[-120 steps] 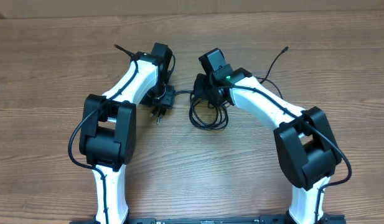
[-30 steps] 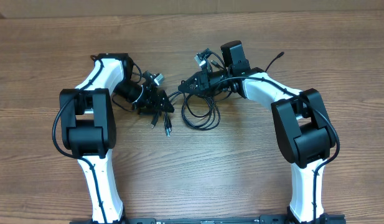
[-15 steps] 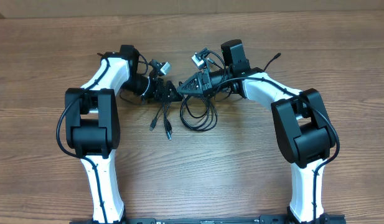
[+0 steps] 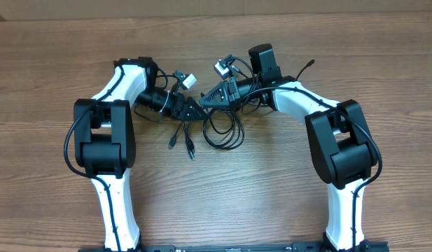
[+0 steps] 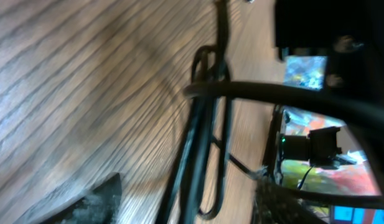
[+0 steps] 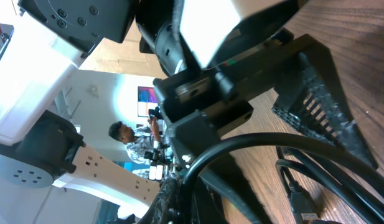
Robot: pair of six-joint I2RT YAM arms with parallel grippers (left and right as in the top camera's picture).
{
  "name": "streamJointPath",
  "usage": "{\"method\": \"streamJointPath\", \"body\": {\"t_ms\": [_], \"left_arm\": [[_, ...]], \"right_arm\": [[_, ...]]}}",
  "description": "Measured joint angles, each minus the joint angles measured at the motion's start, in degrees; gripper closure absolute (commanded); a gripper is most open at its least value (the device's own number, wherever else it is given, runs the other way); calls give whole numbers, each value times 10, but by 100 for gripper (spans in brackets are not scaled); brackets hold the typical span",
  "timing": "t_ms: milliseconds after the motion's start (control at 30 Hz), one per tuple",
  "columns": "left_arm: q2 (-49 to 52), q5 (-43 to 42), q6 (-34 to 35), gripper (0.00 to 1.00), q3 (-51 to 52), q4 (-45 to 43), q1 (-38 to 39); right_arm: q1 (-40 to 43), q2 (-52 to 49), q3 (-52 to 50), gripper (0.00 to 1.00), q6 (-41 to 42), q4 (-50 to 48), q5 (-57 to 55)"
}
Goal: Untangle cables
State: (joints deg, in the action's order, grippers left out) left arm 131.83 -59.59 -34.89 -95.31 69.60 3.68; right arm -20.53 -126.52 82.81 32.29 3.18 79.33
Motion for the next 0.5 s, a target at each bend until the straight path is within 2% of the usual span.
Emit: {"method": "streamJointPath", "body": {"t_ms": [133, 367, 433, 500], "left_arm": [[0, -18, -26, 52, 0, -14, 3], [2, -31, -11, 54, 0, -64, 34], [4, -33, -6, 64, 0, -65, 42], [5, -32, 0, 82, 0, -66, 47]], "right_arm": [[0, 0, 0, 96, 12, -7, 1], [1, 0, 0, 96, 52, -66, 19], [2, 0, 0, 96, 62, -73, 25], [2, 0, 0, 96, 70, -76, 29]]}}
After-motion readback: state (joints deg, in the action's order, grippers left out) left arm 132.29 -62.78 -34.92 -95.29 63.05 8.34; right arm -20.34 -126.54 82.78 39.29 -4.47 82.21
